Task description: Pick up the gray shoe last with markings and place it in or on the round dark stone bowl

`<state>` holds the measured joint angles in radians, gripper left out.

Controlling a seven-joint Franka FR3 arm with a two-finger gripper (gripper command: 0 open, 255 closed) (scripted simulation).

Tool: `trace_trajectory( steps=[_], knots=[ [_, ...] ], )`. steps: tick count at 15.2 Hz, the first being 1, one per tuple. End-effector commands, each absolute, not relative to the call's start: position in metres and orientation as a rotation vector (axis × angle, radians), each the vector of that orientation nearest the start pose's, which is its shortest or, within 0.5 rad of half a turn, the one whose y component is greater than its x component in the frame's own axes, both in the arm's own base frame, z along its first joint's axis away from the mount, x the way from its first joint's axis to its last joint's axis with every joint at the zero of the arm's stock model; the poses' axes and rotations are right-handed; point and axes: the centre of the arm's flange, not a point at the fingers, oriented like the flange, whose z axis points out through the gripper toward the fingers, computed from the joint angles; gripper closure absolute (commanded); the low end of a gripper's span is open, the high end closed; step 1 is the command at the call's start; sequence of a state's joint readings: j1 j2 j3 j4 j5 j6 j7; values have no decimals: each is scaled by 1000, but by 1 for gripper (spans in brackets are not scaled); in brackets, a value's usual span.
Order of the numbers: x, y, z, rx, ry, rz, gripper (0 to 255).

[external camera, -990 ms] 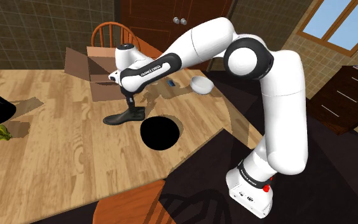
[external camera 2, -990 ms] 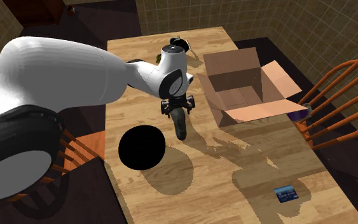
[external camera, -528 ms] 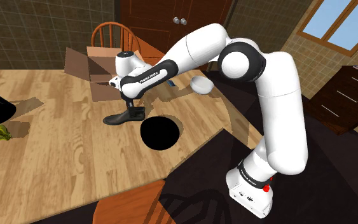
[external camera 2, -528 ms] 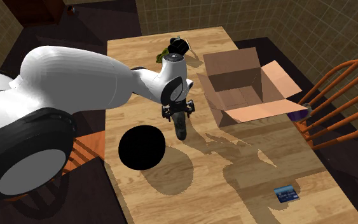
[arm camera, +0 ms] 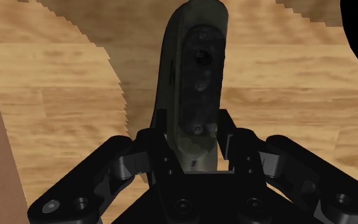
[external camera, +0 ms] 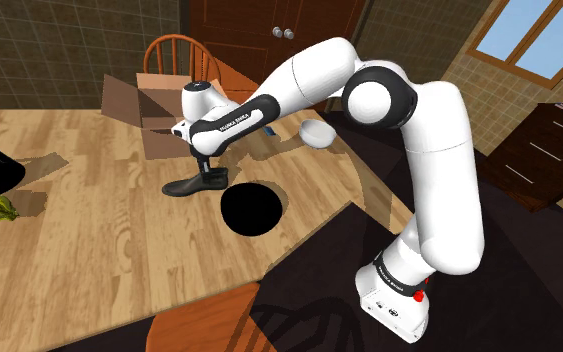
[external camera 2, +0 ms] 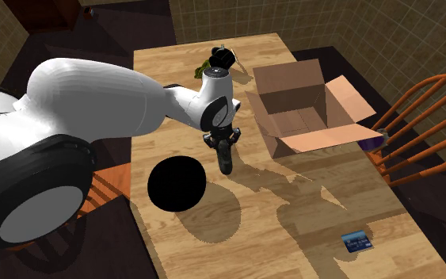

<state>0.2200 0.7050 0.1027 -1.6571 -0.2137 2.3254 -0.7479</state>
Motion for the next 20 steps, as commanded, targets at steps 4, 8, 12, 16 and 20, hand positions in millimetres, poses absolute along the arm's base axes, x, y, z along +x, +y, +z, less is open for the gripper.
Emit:
trace_trajectory(
  steps=[4, 8, 12, 16, 20],
  knots=[
    [649, 205, 197, -2660, -1812, 77, 255],
    [649, 205, 197, -2660, -1812, 77, 255],
    [649, 205, 218, -2660, -1812, 77, 255],
    [649, 205, 239, -2660, -1812, 77, 255],
    [649, 205, 260, -2660, -1812, 77, 255]
  ],
)
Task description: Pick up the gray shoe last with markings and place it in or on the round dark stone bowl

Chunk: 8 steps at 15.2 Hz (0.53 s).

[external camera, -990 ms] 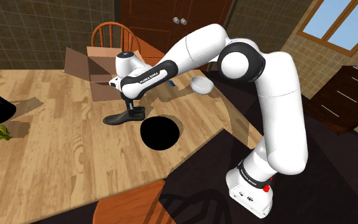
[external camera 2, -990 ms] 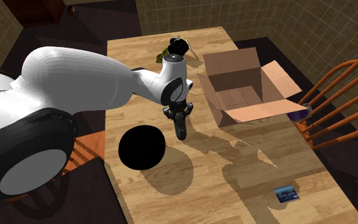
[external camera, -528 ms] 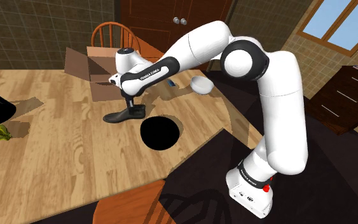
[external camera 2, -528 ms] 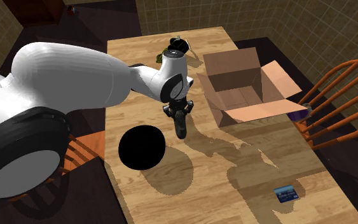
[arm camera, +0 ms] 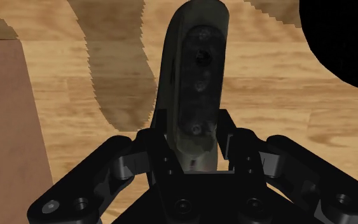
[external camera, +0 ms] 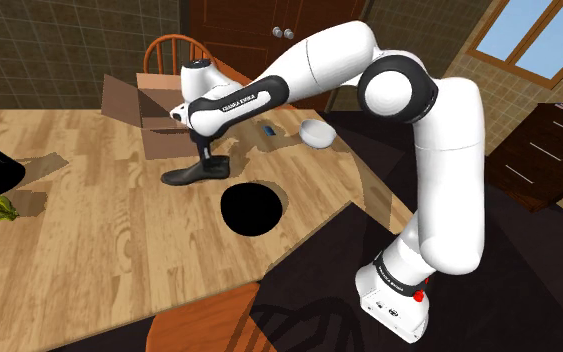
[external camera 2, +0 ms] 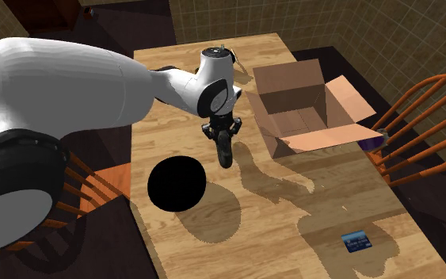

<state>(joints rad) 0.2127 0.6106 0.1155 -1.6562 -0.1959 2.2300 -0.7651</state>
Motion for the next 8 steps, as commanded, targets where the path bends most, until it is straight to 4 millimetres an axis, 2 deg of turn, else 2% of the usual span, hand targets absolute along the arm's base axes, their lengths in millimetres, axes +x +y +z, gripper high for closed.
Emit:
trace_trajectory(
  steps=[1, 8],
  knots=[
    [649, 205, 266, -2660, -1812, 77, 255],
    [649, 205, 302, -2660, -1812, 77, 255]
  ],
)
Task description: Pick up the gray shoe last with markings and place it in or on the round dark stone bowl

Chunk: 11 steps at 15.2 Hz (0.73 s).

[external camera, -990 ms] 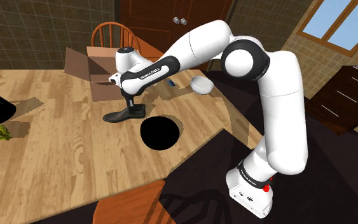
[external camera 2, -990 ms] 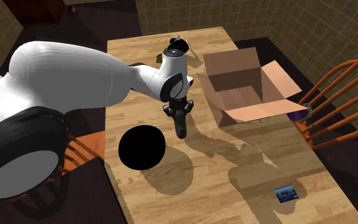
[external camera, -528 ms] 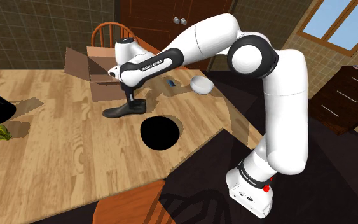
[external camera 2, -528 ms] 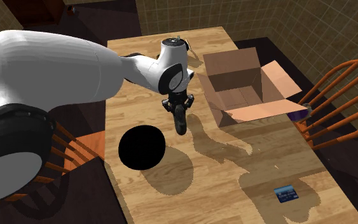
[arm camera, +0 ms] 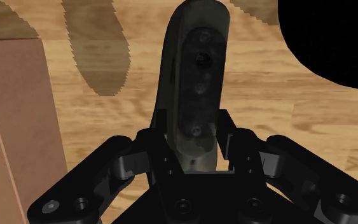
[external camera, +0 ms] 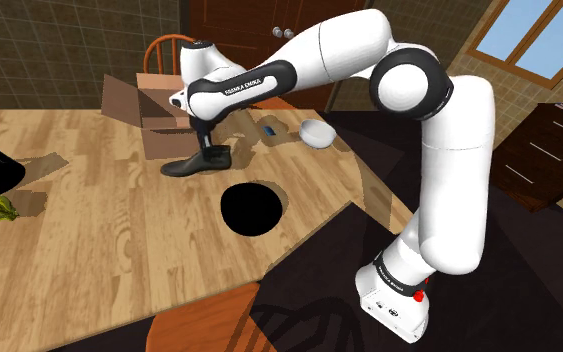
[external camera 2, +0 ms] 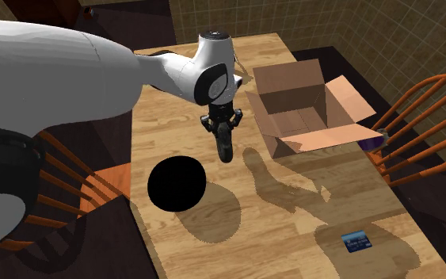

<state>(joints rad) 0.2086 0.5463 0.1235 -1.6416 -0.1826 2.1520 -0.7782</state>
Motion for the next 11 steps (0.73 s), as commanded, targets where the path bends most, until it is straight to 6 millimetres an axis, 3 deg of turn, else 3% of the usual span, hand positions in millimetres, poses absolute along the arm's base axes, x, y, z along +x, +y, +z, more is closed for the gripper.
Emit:
trace_trajectory(
  steps=[1, 11],
  knots=[
    [649, 205, 308, -2660, -1812, 77, 255],
    [649, 205, 361, -2660, -1812, 77, 255]
  ],
)
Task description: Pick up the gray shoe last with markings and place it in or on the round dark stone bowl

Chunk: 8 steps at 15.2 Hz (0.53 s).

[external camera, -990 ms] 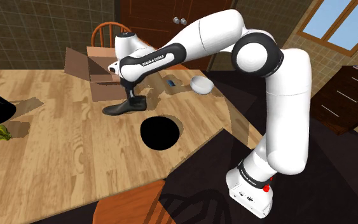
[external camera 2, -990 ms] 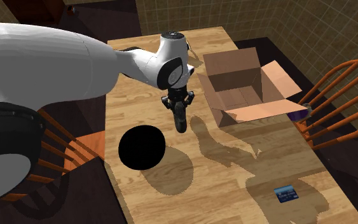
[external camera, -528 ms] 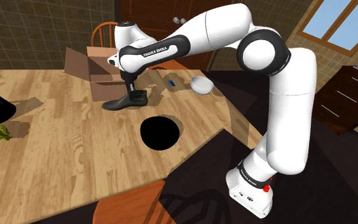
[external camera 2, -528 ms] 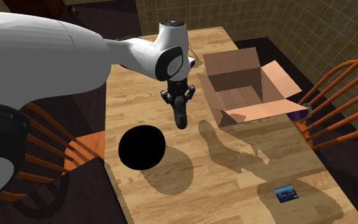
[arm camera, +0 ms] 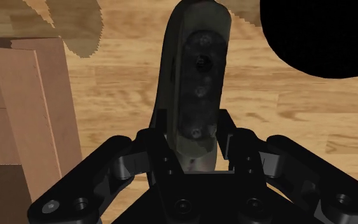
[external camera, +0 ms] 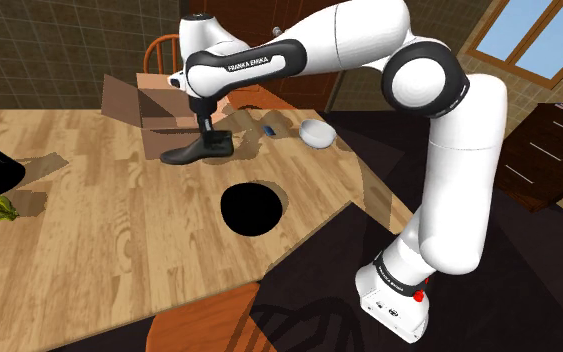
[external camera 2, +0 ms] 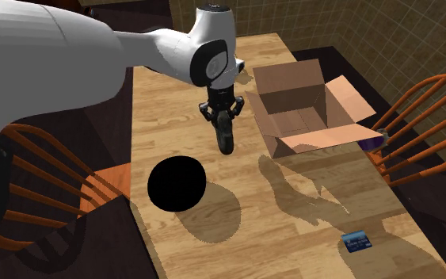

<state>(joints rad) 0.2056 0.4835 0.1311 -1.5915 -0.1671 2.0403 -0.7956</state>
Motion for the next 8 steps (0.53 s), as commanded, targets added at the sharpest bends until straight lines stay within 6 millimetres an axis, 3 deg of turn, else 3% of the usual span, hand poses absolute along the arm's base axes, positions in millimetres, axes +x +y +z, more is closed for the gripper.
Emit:
trace_trajectory(
  steps=[1, 2, 8],
  knots=[
    [649, 205, 366, -2660, -1812, 77, 255],
    [649, 205, 368, -2660, -1812, 77, 255],
    [573, 186, 377, -2660, -1812, 77, 255]
  ],
)
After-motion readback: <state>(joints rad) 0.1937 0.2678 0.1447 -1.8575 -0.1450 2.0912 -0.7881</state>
